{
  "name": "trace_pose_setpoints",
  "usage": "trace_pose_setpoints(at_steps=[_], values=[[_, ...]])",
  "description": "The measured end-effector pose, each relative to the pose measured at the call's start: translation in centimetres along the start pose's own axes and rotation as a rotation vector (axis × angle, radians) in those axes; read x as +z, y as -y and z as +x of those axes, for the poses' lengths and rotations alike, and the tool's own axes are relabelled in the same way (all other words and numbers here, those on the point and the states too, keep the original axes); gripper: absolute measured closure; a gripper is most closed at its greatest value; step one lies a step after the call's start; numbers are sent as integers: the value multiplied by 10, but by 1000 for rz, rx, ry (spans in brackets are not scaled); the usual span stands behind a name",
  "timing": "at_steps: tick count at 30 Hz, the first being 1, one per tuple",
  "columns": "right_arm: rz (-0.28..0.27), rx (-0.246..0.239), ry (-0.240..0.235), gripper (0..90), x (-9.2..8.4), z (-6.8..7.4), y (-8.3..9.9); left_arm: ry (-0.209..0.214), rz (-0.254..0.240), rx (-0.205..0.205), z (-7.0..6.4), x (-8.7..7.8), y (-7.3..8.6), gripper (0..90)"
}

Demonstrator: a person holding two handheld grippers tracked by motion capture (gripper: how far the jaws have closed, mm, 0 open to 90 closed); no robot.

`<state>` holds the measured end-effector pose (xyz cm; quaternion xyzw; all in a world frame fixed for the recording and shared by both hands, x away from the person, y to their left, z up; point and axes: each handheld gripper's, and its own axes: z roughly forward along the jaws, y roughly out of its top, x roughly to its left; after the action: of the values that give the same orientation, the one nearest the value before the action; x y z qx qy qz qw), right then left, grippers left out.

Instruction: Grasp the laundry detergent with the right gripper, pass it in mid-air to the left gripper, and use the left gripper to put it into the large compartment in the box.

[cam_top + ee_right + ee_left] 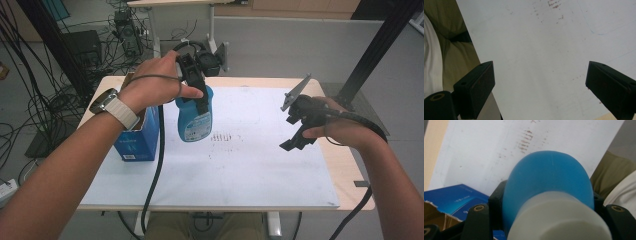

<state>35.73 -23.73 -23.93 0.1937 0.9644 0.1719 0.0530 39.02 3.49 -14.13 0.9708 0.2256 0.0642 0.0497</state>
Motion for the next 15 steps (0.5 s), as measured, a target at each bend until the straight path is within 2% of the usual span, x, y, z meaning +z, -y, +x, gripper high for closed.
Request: trace_pose_setpoints(at_steps=[3, 7, 8, 15], values=[[29, -8, 7, 90, 3, 0, 2, 5, -10, -57, 3, -5, 1, 383], [39, -11, 5, 90, 3, -1, 4, 2, -9, -129, 7, -14, 2, 383], [39, -10, 5, 90, 3, -1, 4, -6, -3, -157, 8, -17, 2, 383], [50, -20, 13, 90, 0, 0, 4, -30, 20, -242, 15, -26, 2, 383]])
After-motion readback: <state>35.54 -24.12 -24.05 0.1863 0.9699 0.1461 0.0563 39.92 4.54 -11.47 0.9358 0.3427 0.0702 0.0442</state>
